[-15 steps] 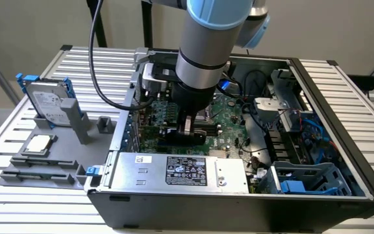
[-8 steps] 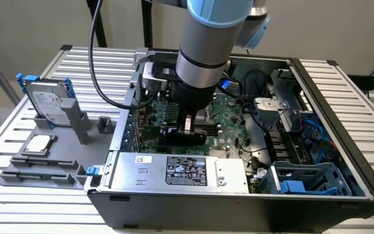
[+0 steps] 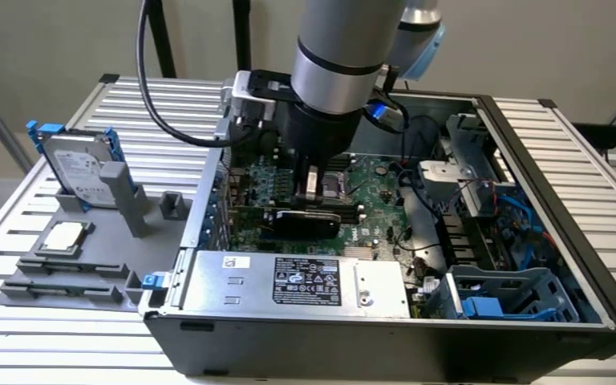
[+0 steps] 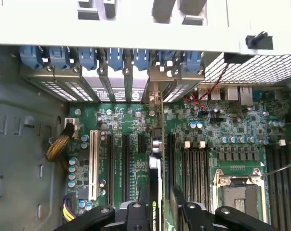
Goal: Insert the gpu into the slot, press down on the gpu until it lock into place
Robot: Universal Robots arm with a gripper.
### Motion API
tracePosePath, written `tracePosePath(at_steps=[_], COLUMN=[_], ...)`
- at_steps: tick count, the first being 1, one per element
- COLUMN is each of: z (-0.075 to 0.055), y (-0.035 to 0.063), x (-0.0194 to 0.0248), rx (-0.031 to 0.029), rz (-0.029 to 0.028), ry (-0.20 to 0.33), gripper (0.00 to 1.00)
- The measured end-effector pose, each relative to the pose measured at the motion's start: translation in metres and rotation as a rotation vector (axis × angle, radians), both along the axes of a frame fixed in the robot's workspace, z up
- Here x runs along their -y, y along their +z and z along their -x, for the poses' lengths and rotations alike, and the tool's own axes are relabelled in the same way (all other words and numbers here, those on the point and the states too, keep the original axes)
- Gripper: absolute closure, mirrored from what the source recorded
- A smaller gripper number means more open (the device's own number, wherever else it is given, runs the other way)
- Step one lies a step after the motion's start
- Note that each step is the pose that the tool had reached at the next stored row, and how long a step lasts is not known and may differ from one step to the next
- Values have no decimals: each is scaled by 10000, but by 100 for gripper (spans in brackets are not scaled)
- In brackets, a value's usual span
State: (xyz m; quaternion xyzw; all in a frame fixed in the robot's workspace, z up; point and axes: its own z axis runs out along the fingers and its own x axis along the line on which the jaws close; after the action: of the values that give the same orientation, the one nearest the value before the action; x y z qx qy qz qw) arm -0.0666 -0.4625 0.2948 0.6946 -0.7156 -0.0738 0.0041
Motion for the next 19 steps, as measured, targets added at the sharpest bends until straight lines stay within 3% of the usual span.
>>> tracePosePath(at_steps=[4,9,15,19], z=[93,152,192,201], y=[1,-66,-175,-235], x=[-24,-63,-93,-104], rx=[84,249,350,373], rz=[0,6,17,50], ry=[0,-1,0,1], gripper=[87,89,89,89])
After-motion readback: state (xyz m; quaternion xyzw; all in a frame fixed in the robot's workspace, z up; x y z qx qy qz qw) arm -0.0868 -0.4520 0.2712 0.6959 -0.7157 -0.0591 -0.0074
